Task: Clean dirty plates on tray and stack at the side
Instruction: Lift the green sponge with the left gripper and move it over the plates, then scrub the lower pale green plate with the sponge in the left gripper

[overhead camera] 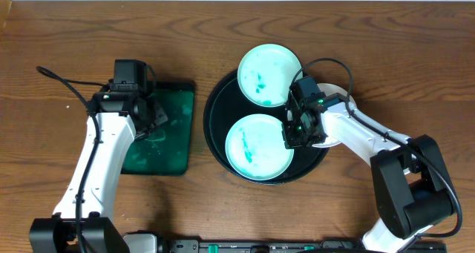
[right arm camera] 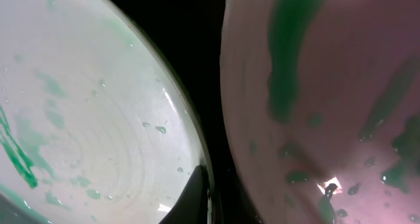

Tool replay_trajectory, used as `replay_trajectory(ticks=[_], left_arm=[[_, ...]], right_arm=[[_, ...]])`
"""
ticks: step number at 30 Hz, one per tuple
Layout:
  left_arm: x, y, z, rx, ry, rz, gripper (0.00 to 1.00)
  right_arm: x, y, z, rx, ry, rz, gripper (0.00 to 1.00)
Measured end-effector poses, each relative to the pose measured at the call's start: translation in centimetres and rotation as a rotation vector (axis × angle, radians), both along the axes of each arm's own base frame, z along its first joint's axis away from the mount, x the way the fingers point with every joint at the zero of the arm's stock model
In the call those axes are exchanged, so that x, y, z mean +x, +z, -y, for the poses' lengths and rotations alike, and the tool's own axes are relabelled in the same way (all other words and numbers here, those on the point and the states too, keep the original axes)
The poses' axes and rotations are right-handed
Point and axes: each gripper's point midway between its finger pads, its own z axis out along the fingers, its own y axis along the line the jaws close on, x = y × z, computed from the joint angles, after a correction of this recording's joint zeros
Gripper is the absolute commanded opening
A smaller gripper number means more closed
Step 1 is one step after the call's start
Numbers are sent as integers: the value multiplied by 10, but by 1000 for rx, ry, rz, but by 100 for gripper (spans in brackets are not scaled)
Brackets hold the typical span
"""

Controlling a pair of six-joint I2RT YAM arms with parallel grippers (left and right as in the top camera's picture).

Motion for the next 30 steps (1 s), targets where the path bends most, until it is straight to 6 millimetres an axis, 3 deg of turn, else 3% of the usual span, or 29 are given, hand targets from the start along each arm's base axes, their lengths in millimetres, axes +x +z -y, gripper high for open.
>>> replay_trajectory(ticks=[5,11,14,17,23,30], left_arm=[[12,4,43,-115,-95,53,7],[19,8,135,-230,-305,116,7],[9,-8,175,-263,-384,72,7],[0,-39,204,-276,-414,-12,7],[-18,-94,232,-309,-403,-162,7],[-17,-104,234,-334,-320,-198,7]], right_arm=[[1,0,0,1,0,2,1],[1,0,0,1,0,4,1],[1,0,0,1,0,5,1],[2,0,0,1,0,7,1],[2,0,0,1,0,8,1],[2,0,0,1,0,8,1]])
